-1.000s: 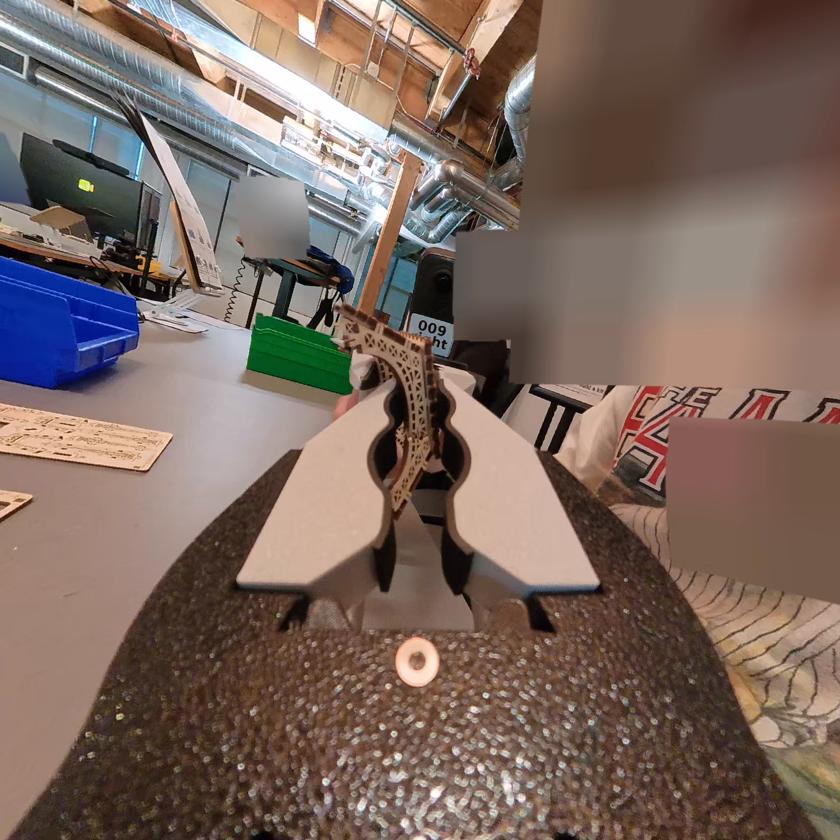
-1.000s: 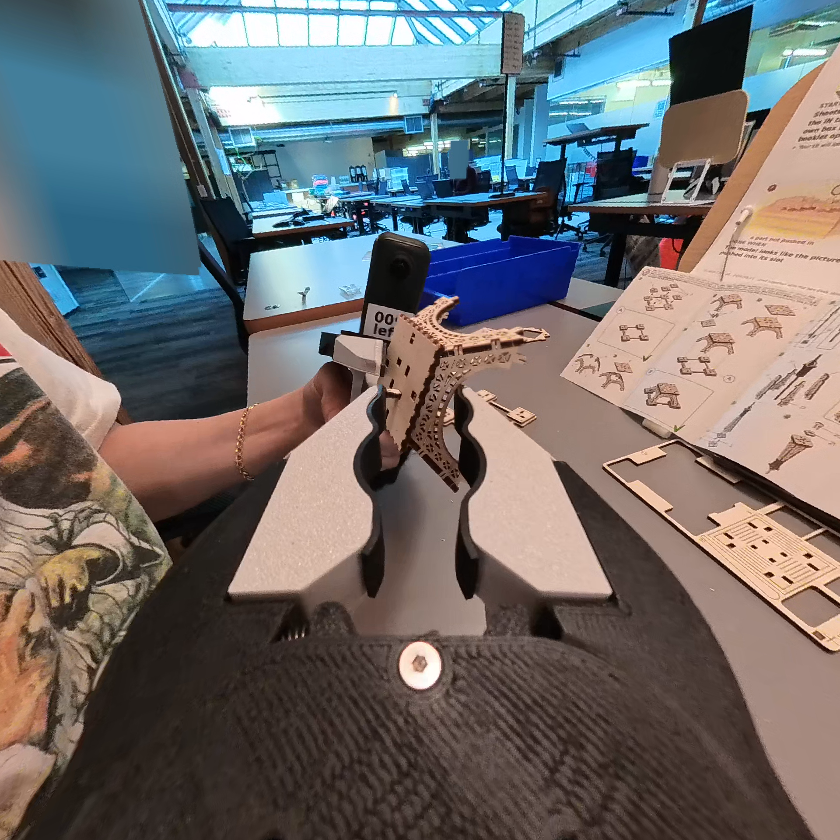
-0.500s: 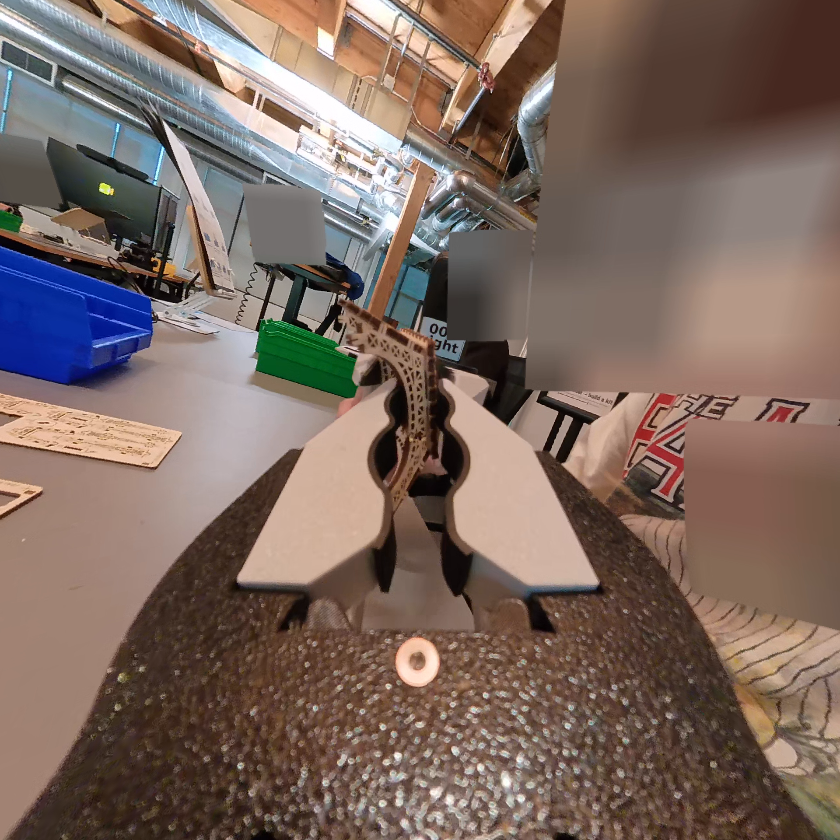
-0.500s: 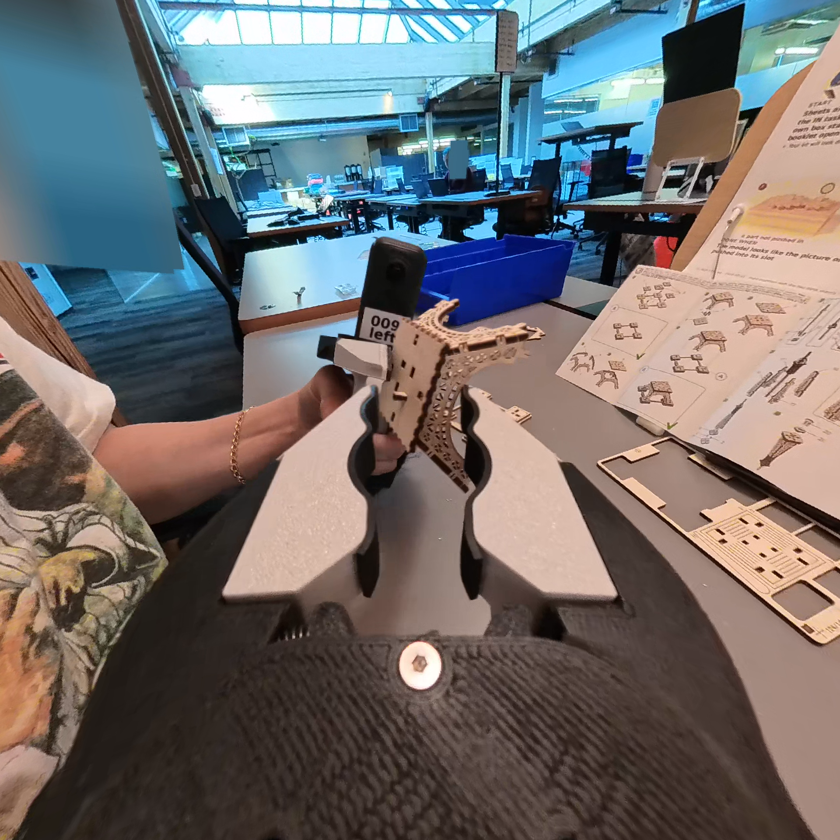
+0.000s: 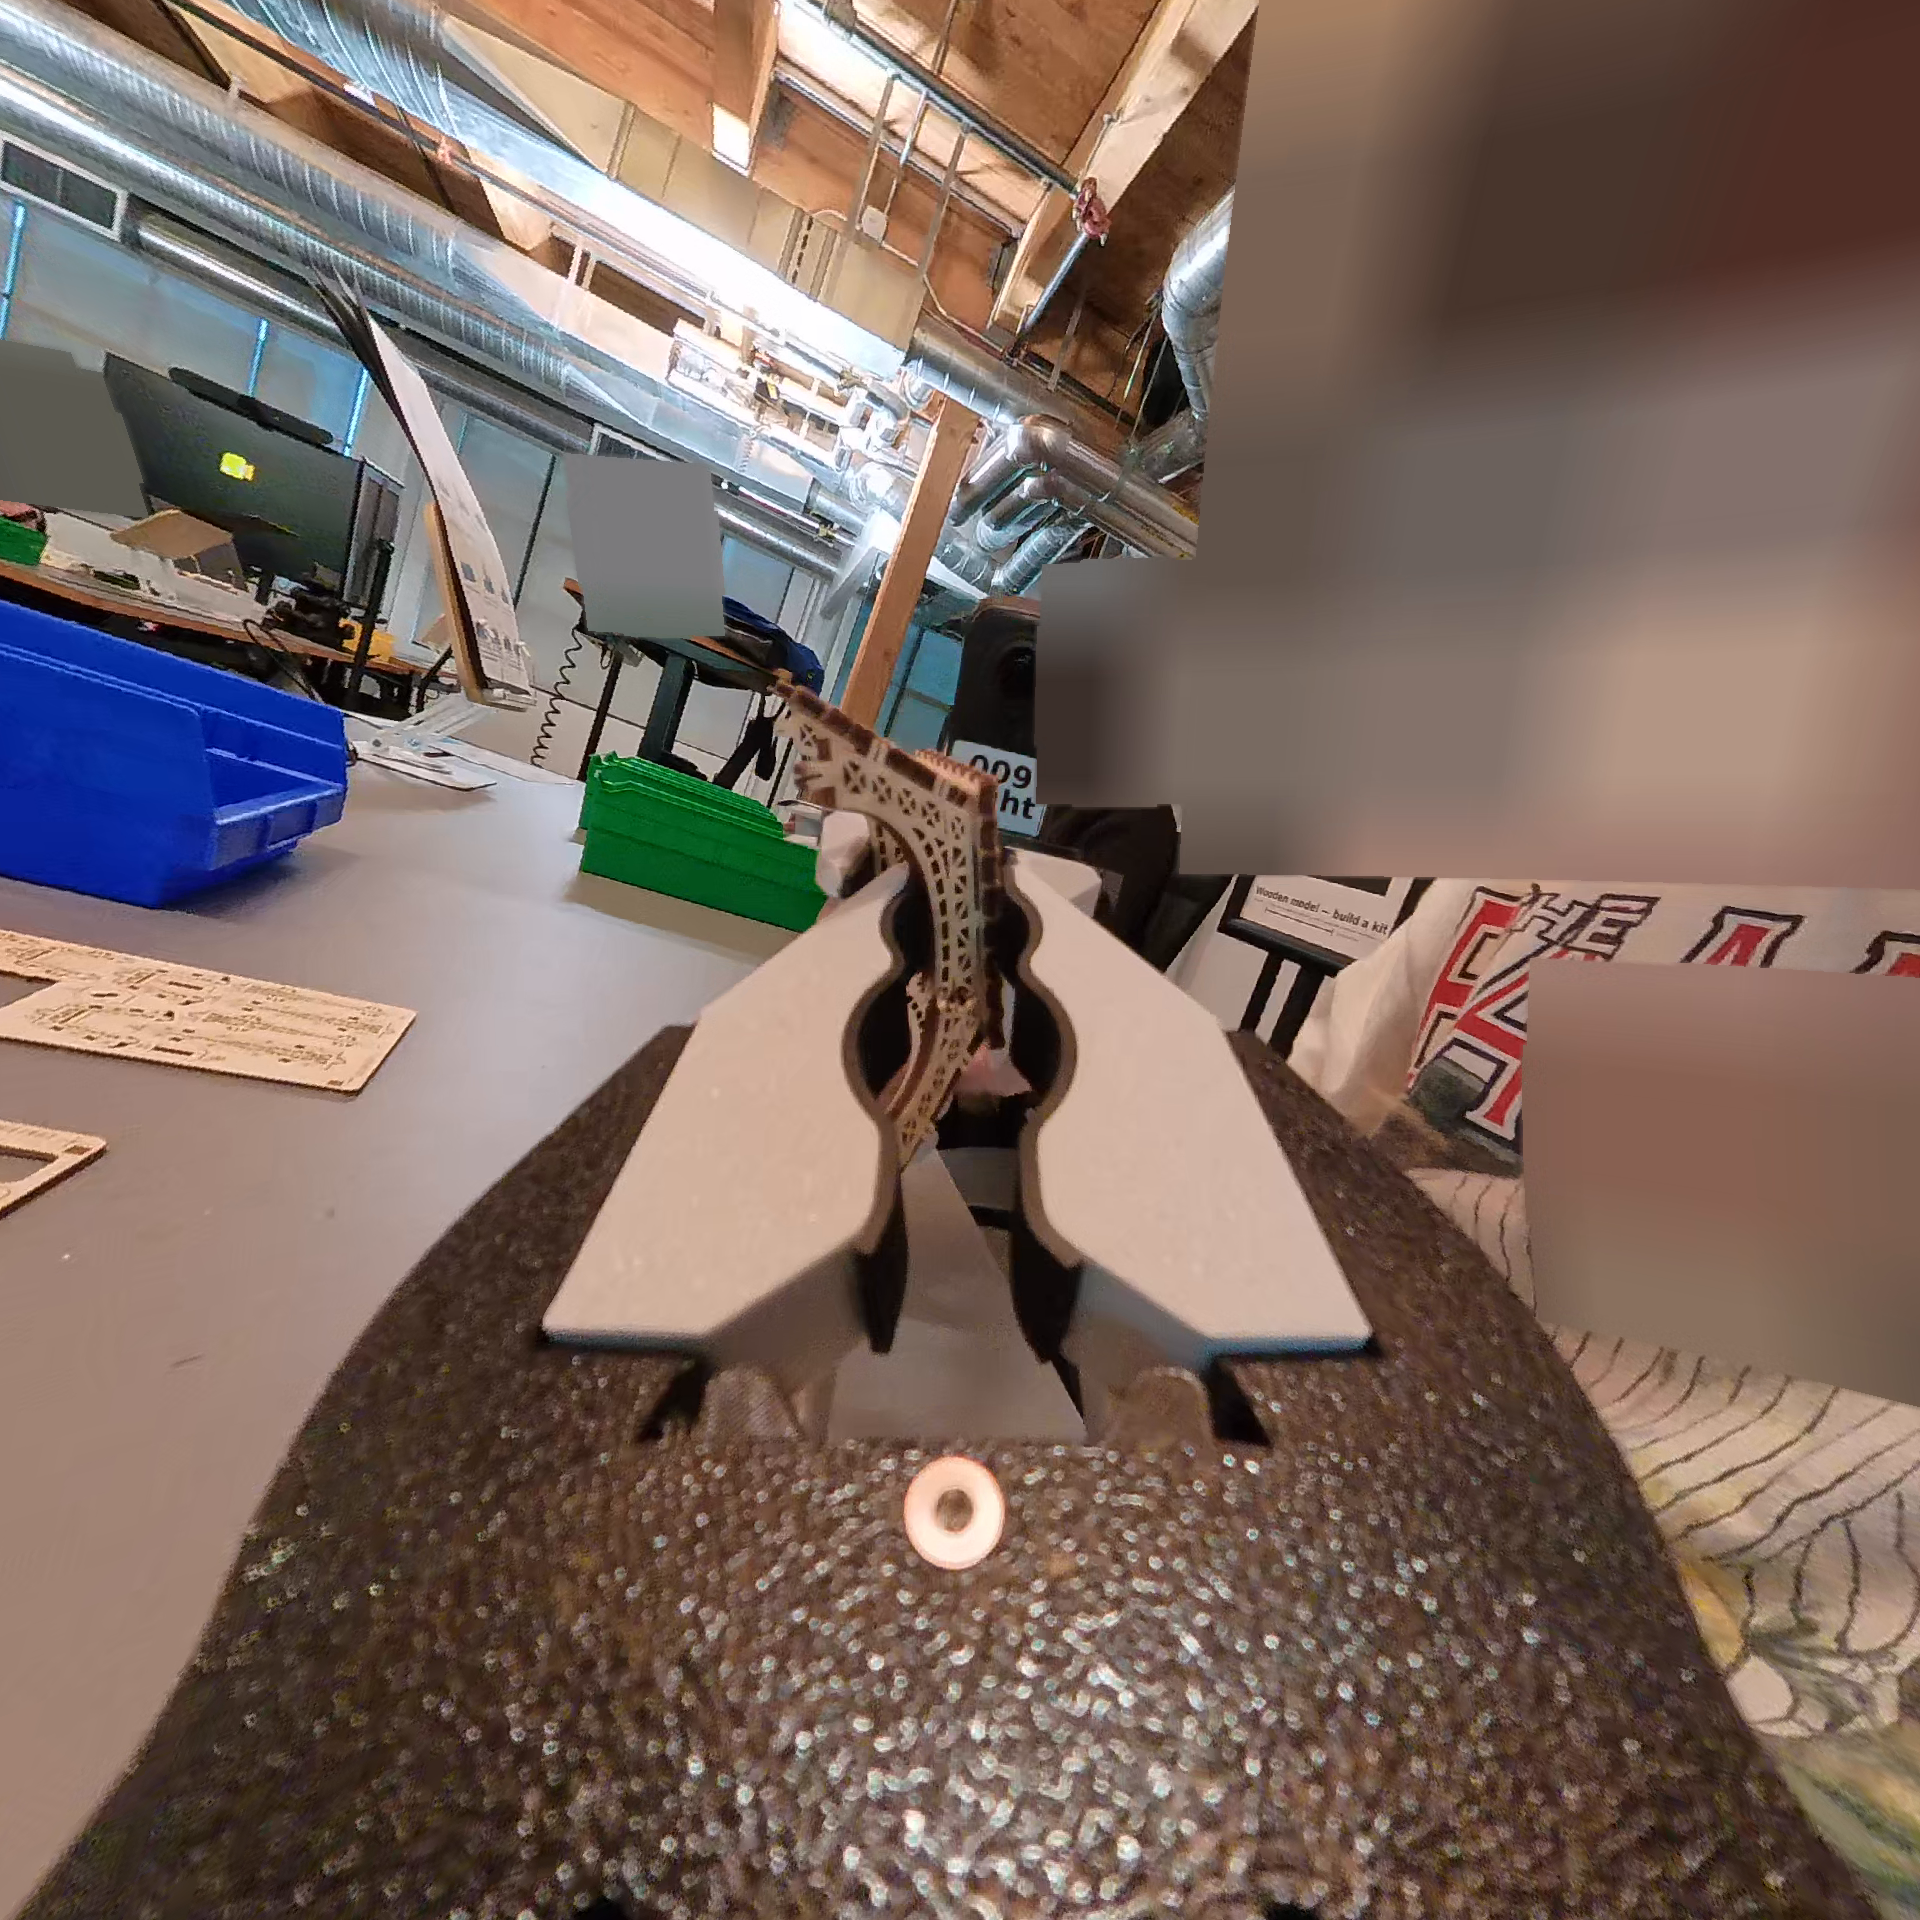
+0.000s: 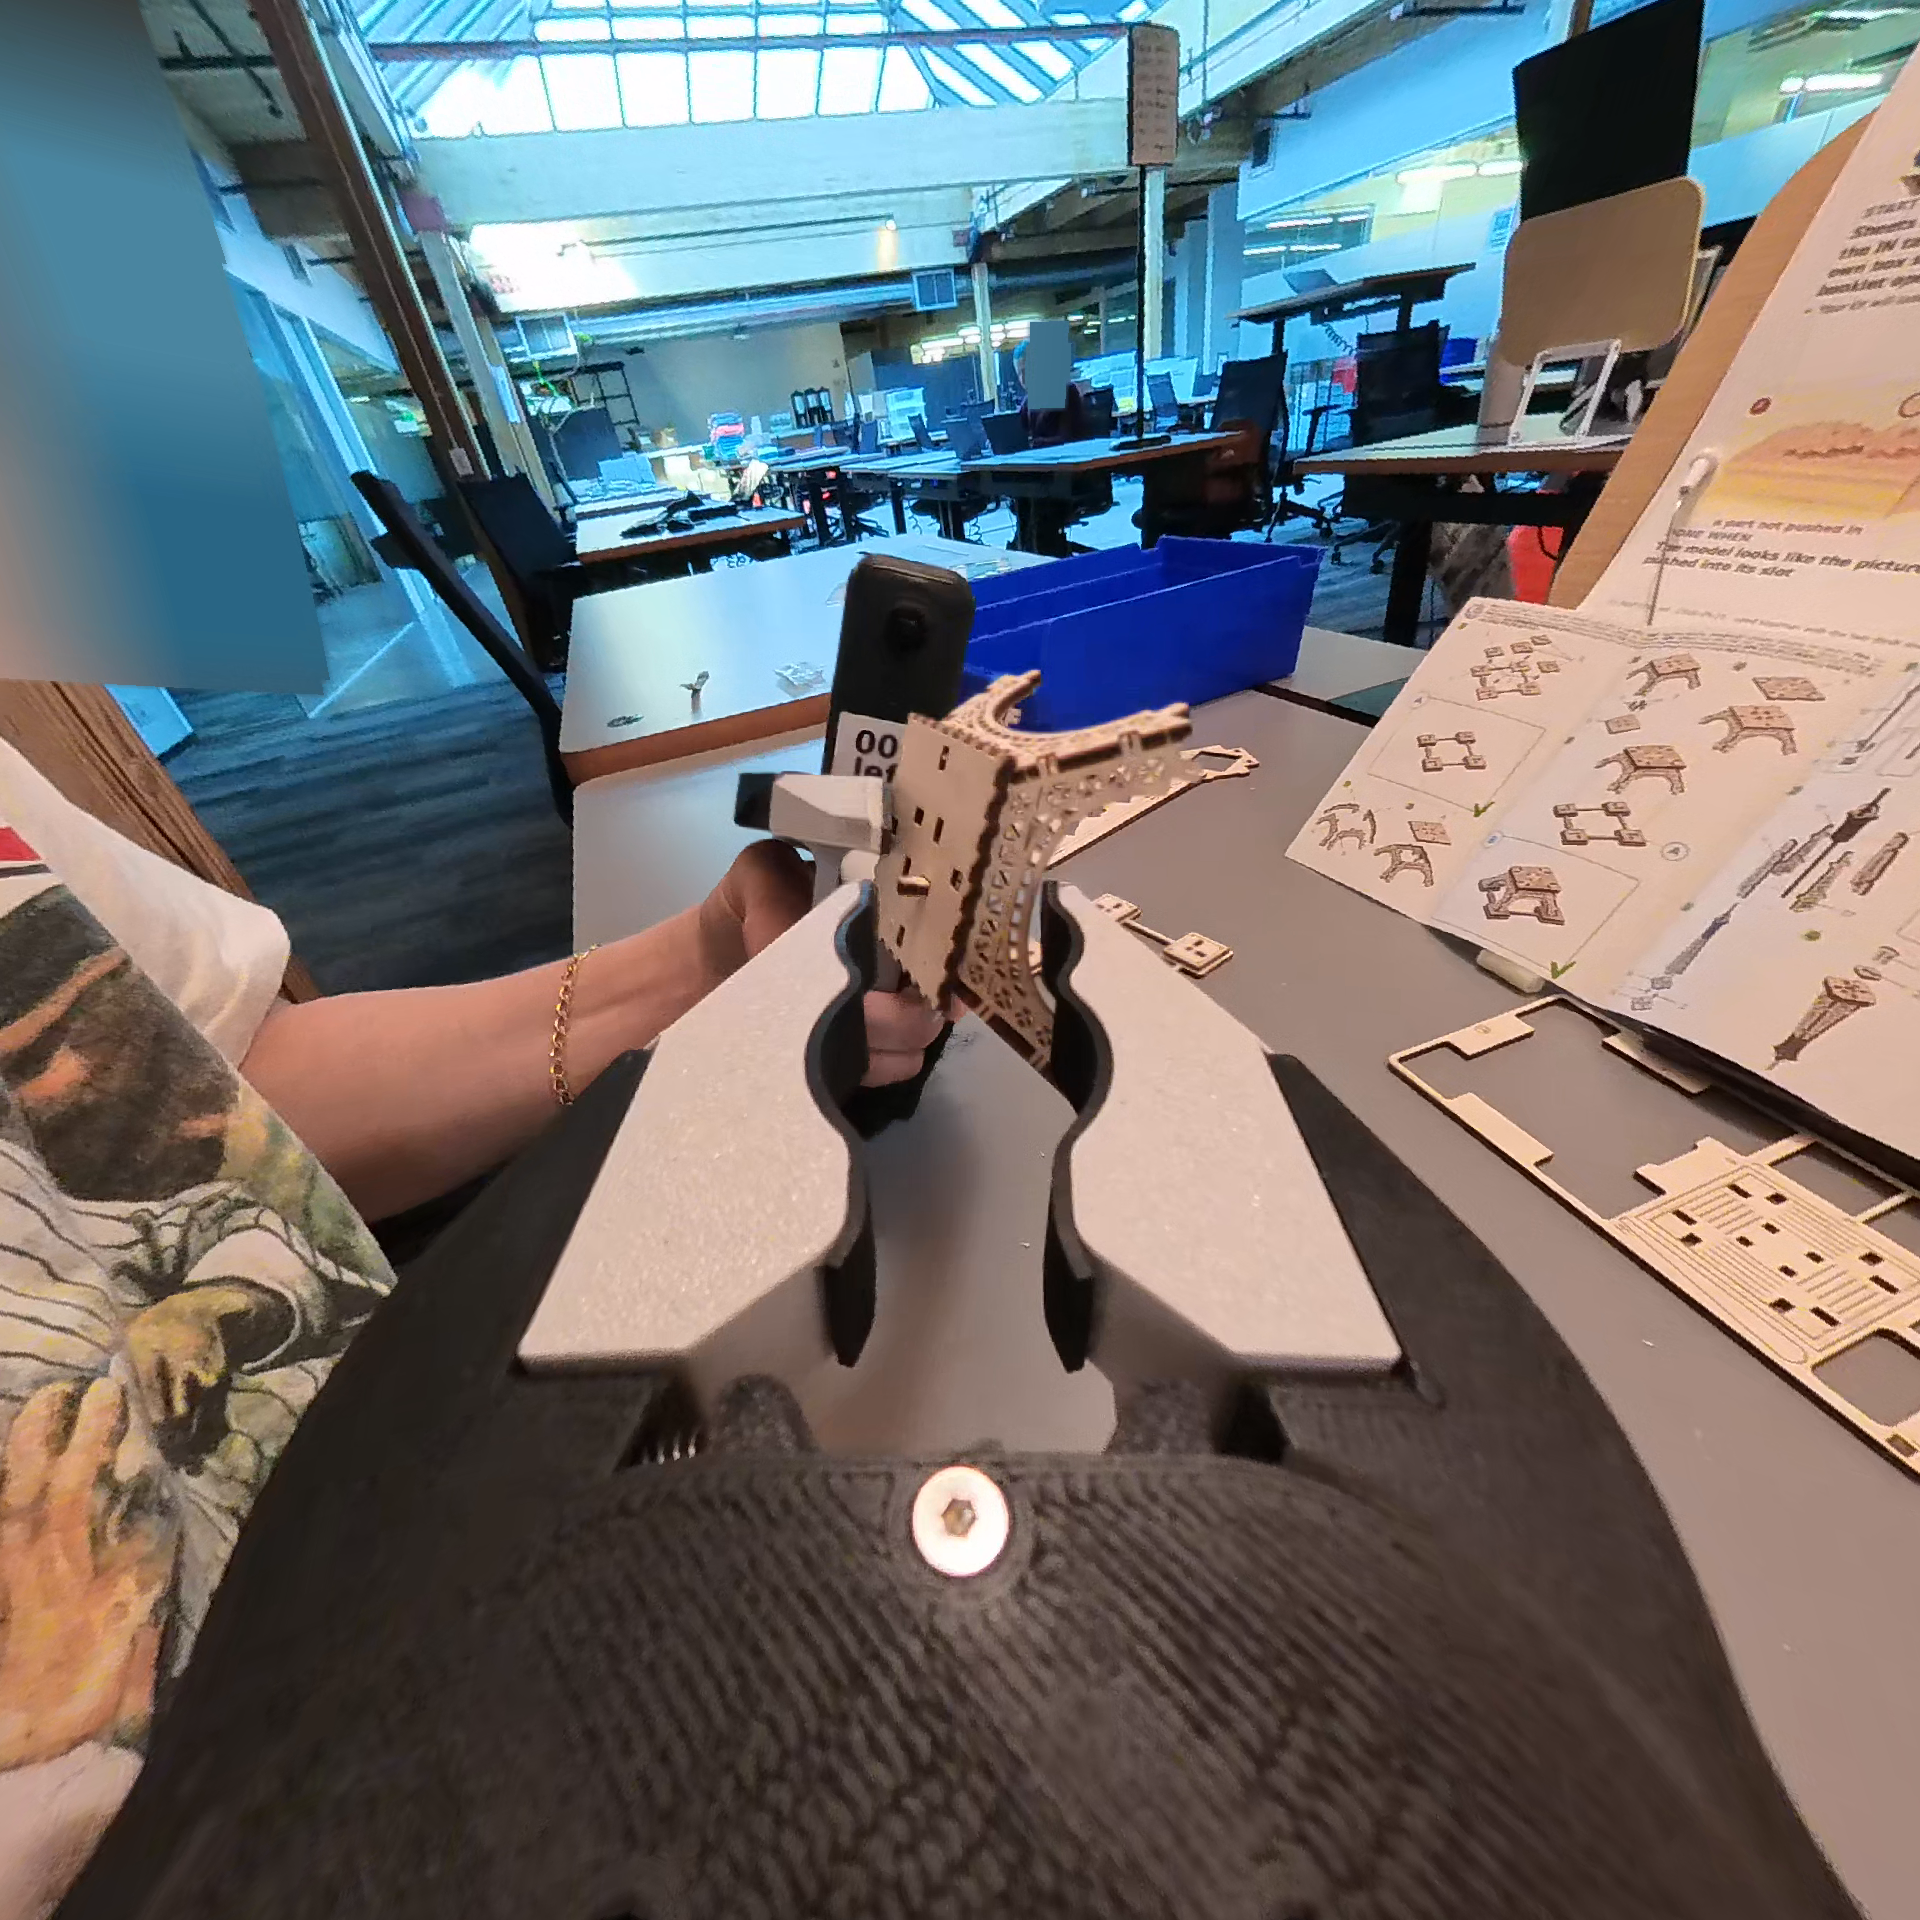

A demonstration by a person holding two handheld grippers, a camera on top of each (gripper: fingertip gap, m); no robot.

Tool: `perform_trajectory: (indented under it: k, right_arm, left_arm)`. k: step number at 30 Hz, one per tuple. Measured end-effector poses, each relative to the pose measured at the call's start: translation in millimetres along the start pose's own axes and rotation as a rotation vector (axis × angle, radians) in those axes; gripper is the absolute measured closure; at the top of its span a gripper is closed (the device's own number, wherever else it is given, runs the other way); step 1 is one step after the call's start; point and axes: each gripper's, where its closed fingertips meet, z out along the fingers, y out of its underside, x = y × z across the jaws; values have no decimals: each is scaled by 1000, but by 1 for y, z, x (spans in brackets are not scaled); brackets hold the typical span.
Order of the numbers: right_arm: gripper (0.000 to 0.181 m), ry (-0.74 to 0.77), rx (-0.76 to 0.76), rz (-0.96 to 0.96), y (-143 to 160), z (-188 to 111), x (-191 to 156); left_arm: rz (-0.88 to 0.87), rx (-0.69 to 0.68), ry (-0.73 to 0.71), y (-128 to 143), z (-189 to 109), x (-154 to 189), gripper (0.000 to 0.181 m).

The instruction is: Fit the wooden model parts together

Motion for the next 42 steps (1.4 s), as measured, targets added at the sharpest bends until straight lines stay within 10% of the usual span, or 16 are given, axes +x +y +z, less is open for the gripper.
perform_trajectory:
  k: [1, 32, 42]
  right_arm:
    - [157, 4, 1, -4, 0, 0, 0]
    - [147, 53, 39, 62, 6, -10, 18]
    - [148, 314, -229, -58, 41, -43, 65]
  left_arm:
    - [3, -2, 8, 1, 0, 1, 171]
    - [-77, -50, -156, 6, -10, -27, 170]
    - [-87, -101, -269, 15, -20, -47, 170]
